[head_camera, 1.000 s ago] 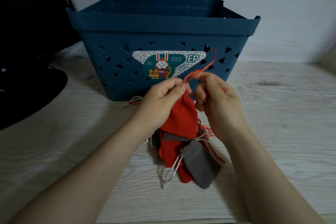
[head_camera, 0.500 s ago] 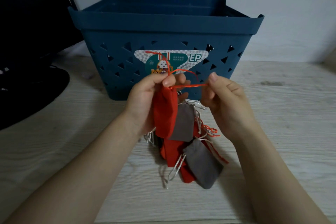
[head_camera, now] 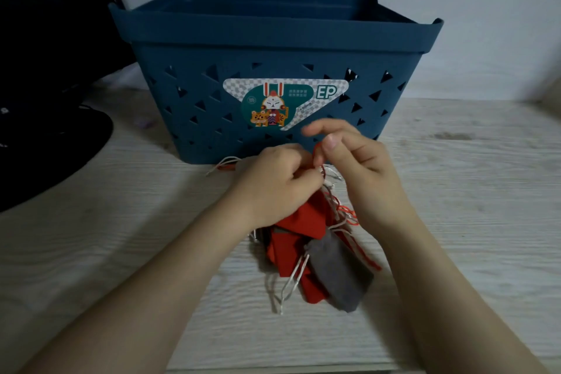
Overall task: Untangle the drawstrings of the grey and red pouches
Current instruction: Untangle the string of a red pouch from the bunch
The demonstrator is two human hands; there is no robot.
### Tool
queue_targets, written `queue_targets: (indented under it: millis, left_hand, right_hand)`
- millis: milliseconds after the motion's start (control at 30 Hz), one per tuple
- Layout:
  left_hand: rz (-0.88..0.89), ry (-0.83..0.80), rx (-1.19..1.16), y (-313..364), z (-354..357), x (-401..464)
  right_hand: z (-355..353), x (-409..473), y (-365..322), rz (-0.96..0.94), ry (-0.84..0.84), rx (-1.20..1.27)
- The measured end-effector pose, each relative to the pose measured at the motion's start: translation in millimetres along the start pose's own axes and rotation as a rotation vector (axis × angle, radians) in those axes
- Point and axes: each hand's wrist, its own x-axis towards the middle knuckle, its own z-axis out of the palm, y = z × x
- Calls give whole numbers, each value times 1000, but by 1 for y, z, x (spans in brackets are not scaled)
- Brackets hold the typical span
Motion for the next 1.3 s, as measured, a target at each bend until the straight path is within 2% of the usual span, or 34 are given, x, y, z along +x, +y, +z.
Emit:
queue_targets:
  millis: [133, 233, 400, 467, 567, 700, 767, 900, 1000, 1100, 1233, 1300]
  left_hand:
    - [-48, 57, -79, -3, 0, 0]
    - [-150, 101, -320, -2, 0, 3]
    - [-223, 105, -457, 2, 0, 4]
    - [-223, 129, -480, 1, 0, 5]
    - [-233, 172, -609, 1, -1, 5]
    - [-292, 130, -820, 0, -2, 4]
    - [-290, 100, -819, -1, -4, 4]
    - [-216, -22, -870, 1, -12, 3]
    - [-133, -77, -850, 2, -15, 2]
    - [-125, -110, -843, 0, -20, 3]
    - [-153, -135, -771, -2, -25, 3]
    - [-131, -127, -656, -1, -26, 3]
  right_hand:
    - [7, -1, -2, -48, -36, 2]
    - [2, -1, -5, 12, 0, 62]
    - [-3, 0, 1, -93, 63, -370]
    - [-3, 0, 1, -132, 112, -456]
    - [-2, -2, -5, -121, 150, -370]
    - [-3, -1, -7, -33, 79, -240]
    - [-2, -1, -7, 13, 58, -194]
    - [-5, 1, -6, 95, 175, -95]
    - [-6, 1, -5, 171, 89, -31]
    - [-3, -1, -6, 198, 18, 78]
    - [0, -2, -4, 154, -6, 13]
    - [4, -3, -1, 158, -34, 1]
